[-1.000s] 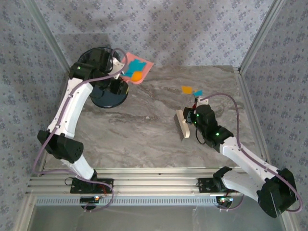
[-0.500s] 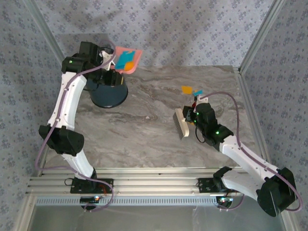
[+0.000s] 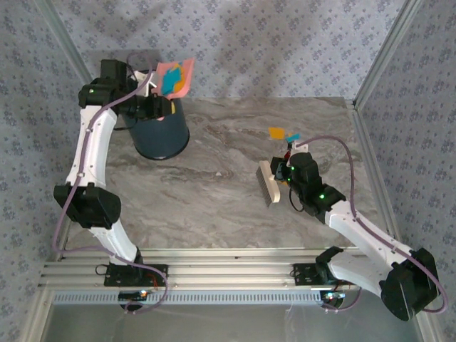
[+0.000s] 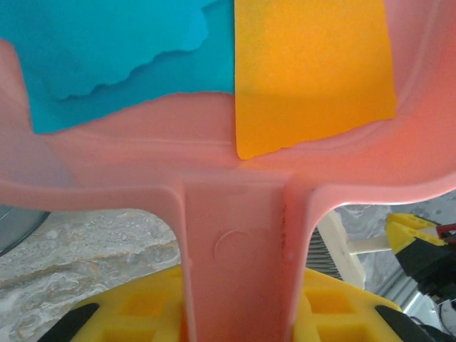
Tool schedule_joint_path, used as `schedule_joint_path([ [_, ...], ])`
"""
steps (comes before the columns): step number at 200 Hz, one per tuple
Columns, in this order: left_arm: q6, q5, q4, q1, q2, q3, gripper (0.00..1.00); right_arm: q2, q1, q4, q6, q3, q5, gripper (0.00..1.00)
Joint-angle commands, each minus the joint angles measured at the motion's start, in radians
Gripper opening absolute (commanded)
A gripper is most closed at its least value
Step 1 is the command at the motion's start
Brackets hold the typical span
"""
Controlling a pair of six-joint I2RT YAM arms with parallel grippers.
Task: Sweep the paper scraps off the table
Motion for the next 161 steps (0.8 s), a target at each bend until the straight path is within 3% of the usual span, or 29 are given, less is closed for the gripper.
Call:
schedule_joint_path([
  [1,-0.057,0.086,0.055,0.028,0.007,-0.011,0.0,-0.003,-0.006,0.001,0.021,0.034,-0.01,0.0],
  [161,-0.361,0.329,0.358,0.128,0.062,-0.146,0.0,-0.002,-0.004,-0.009,0.03,0.036,-0.014,0.0],
])
